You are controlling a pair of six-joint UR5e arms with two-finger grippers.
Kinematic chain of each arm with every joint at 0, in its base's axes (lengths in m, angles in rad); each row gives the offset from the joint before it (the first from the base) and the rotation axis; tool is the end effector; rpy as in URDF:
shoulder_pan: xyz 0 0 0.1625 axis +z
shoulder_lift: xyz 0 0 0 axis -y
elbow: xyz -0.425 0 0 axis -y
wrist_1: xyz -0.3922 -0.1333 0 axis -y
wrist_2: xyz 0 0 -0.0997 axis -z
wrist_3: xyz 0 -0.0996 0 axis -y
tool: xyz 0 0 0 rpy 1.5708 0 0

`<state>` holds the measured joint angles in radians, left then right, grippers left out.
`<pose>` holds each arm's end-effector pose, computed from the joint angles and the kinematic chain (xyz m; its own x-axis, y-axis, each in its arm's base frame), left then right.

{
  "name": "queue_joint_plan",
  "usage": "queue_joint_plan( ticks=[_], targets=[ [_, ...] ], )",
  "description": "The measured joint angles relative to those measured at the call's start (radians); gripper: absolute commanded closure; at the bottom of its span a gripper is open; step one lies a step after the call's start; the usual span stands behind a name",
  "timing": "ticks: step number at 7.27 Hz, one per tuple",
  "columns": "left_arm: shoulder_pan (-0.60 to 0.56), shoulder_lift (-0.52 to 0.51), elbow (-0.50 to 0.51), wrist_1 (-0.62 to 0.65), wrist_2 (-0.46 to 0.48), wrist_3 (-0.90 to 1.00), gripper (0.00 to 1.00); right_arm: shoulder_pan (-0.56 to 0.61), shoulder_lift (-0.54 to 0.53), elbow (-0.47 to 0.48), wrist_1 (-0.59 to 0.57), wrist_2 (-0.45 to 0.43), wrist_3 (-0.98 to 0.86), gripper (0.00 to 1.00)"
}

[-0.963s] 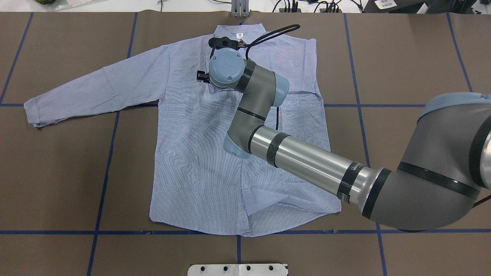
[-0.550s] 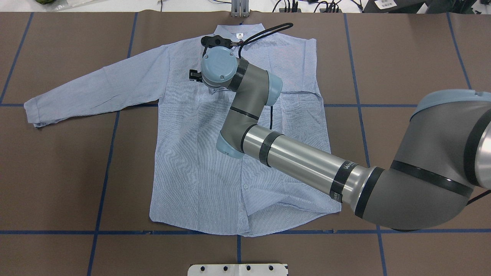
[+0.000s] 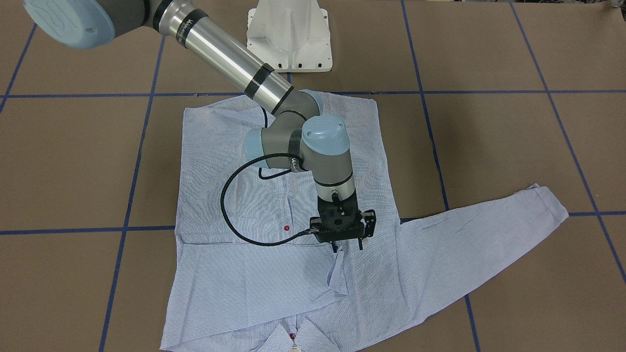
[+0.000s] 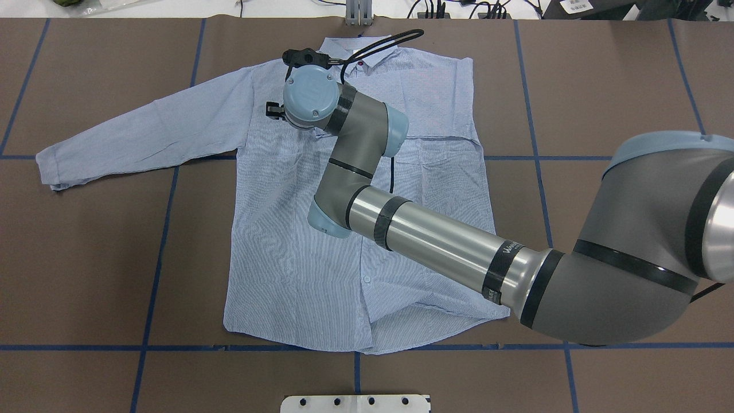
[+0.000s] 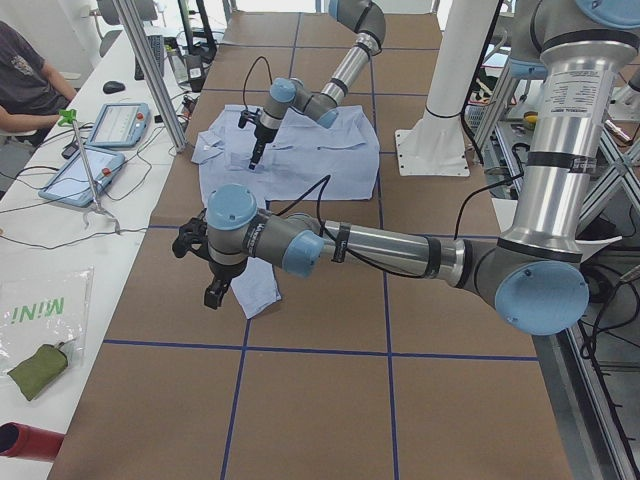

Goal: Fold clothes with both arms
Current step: 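Lay the sleeve over the shirt body near the collar and open the right gripper, then withdraw the right arm while the left gripper reaches the other sleeve cuff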

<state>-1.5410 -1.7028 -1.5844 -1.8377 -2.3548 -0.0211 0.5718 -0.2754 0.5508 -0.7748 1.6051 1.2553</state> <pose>-0.0462 -0.5652 0.5515 0.6998 0.2847 -0.6552 -0.0125 0.9219 0.3872 -0.7047 -0.6079 0.1316 0.5428 -0.0195 0.8396 -0.3651 0.8949 0.2568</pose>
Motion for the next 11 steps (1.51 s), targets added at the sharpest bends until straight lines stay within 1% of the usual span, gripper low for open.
queue_joint_plan(
  ticks=[1, 2, 4, 5, 6, 7, 8, 9, 11],
  targets=[
    [0.000, 0.000, 0.000, 0.000, 0.000, 0.001, 0.00, -0.006, 0.003, 0.000, 0.009, -0.005, -0.001, 0.44],
    [0.000, 0.001, 0.000, 0.000, 0.000, 0.001, 0.00, -0.016, 0.011, -0.001, 0.015, -0.013, -0.005, 0.41],
    [0.000, 0.000, 0.001, 0.000, 0.002, 0.000, 0.00, -0.032, 0.056, 0.008, 0.018, -0.014, -0.015, 0.30],
    [0.001, -0.001, 0.007, 0.000, 0.003, -0.004, 0.00, -0.036, 0.072, 0.040, -0.001, -0.005, -0.013, 0.18],
    [0.005, -0.003, 0.012, -0.004, 0.003, -0.035, 0.00, -0.038, 0.079, 0.112, -0.073, 0.008, -0.009, 0.02],
    [0.020, -0.002, 0.020, -0.026, 0.003, -0.101, 0.00, -0.038, 0.079, 0.203, -0.179, 0.022, -0.006, 0.01],
    [0.042, -0.001, 0.044, -0.081, 0.004, -0.182, 0.00, -0.035, 0.077, 0.290, -0.278, 0.039, -0.003, 0.01],
    [0.067, -0.001, 0.088, -0.164, 0.006, -0.276, 0.00, -0.029, 0.075, 0.364, -0.376, 0.062, -0.001, 0.01],
    [0.141, 0.029, 0.169, -0.383, 0.057, -0.513, 0.00, 0.002, 0.061, 0.514, -0.616, 0.135, -0.001, 0.01]
  ],
)
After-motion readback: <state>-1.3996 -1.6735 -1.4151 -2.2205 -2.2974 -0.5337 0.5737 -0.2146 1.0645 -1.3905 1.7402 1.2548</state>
